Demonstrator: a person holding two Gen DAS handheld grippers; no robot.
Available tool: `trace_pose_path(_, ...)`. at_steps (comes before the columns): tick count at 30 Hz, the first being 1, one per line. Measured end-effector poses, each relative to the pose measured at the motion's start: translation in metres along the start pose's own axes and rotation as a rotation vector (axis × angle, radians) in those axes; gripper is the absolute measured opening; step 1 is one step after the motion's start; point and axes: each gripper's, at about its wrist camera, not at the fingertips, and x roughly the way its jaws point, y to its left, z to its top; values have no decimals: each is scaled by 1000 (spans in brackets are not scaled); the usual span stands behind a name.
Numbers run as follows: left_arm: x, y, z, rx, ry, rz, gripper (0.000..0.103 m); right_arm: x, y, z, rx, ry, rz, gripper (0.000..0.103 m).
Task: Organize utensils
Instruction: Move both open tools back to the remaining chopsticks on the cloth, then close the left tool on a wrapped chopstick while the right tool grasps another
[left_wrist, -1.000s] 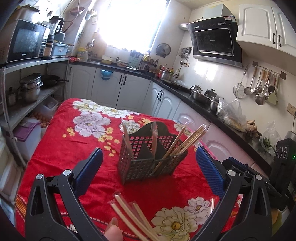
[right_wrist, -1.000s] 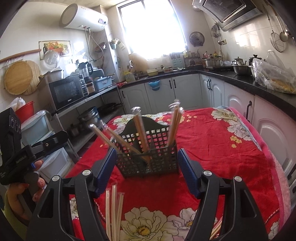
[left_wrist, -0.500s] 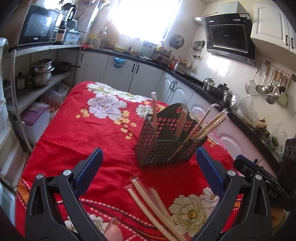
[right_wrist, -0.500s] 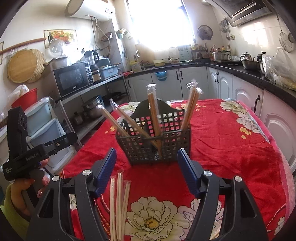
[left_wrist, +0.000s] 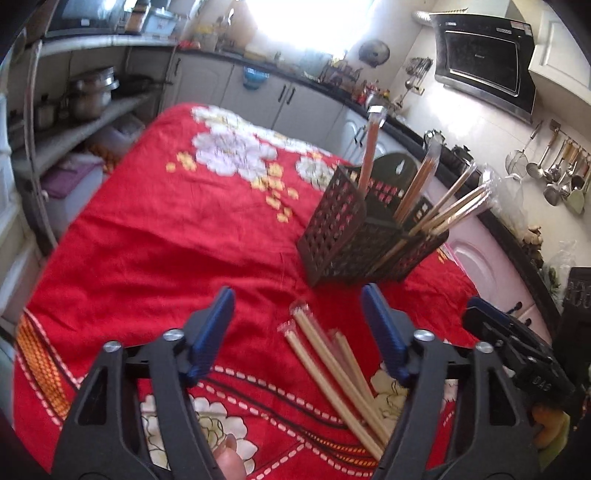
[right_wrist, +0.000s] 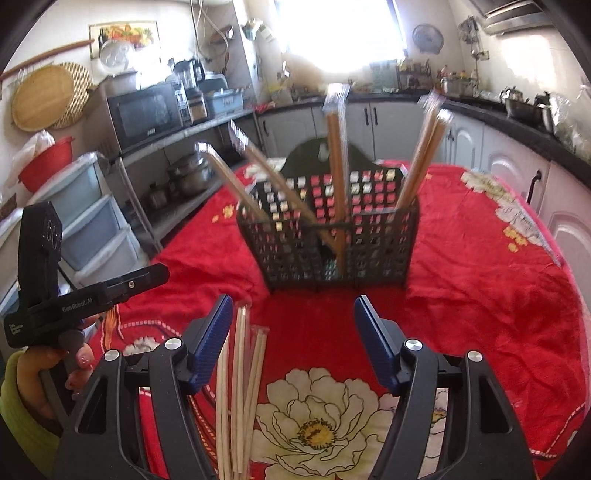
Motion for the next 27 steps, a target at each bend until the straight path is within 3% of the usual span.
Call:
trace_pose_path(4, 14, 13, -8, -35, 79, -36, 35, 19, 4, -4, -11, 65, 19, 58)
trace_pose_path(7, 23, 17, -12, -53, 119, -58, 29, 35, 9, -8, -29, 118, 38, 56)
trace_pose_path(14, 46, 24, -20, -94, 211, -94, 28, 65, 22, -18, -70, 212, 61, 50)
trace_pose_path(27, 80, 23, -20, -102, 287, -56, 28, 103, 22, -27, -81, 304, 49, 42)
